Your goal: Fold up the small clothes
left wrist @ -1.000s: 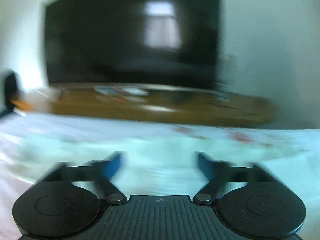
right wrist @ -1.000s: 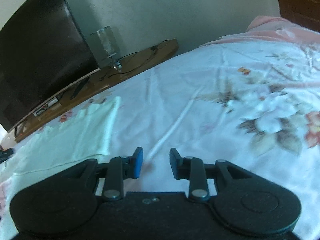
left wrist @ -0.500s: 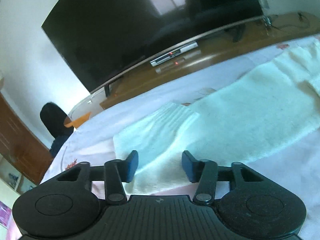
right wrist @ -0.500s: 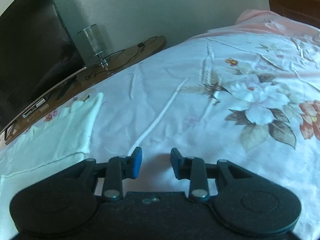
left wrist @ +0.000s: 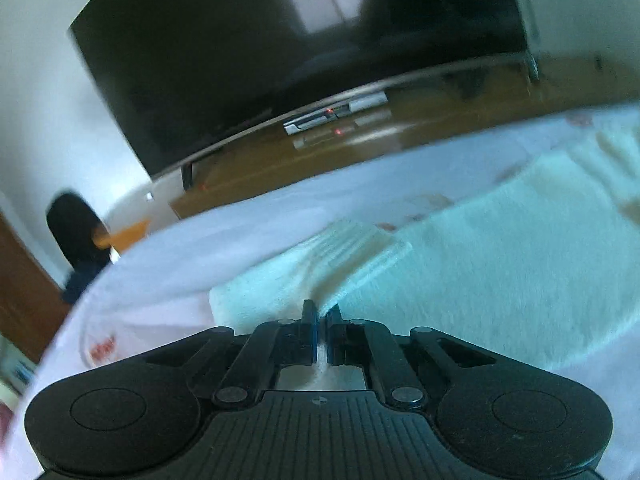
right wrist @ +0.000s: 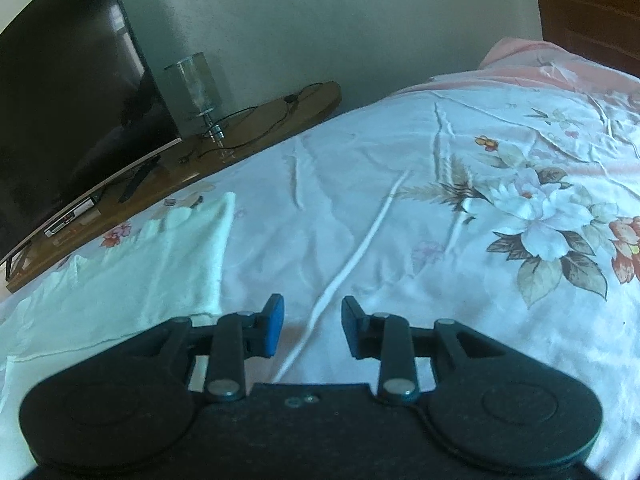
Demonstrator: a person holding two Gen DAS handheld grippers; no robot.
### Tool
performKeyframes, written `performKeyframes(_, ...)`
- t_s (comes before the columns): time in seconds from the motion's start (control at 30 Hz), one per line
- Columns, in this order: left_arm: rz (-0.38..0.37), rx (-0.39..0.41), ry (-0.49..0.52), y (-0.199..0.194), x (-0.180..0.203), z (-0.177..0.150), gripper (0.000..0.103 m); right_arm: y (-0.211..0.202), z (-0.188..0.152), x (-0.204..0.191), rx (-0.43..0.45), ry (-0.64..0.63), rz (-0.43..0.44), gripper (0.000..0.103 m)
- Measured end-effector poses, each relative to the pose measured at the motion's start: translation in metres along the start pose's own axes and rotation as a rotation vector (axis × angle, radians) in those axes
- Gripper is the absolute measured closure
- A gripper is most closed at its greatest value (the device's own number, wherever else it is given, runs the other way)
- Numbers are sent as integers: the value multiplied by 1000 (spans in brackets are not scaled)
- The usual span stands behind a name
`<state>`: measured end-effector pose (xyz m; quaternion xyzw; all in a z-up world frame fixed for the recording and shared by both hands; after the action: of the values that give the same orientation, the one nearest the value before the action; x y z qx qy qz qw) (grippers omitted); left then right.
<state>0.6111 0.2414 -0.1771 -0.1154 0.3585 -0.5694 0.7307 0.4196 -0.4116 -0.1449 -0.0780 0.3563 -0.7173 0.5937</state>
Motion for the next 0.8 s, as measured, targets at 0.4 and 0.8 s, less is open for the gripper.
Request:
performKeyframes(0.4, -456, 239, -247, -86, 82, 55, 100, 0, -1, -4, 12, 25, -11, 71)
performKeyframes(0.8, -660, 168, -195, -125, 239, 58, 100, -6, 11, 14, 49, 37, -5, 71)
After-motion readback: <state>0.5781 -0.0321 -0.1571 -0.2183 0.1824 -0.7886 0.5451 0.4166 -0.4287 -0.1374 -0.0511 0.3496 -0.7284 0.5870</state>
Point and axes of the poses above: each gripper's, at about its wrist camera, not at the fingertips, and y roughly the way its jaws point, x to its right, z to its top, the point moved 3 cm from there along y, roughly the way its jaws point, and after that the axes turned 3 degrees about y, right-handed, at the moved point
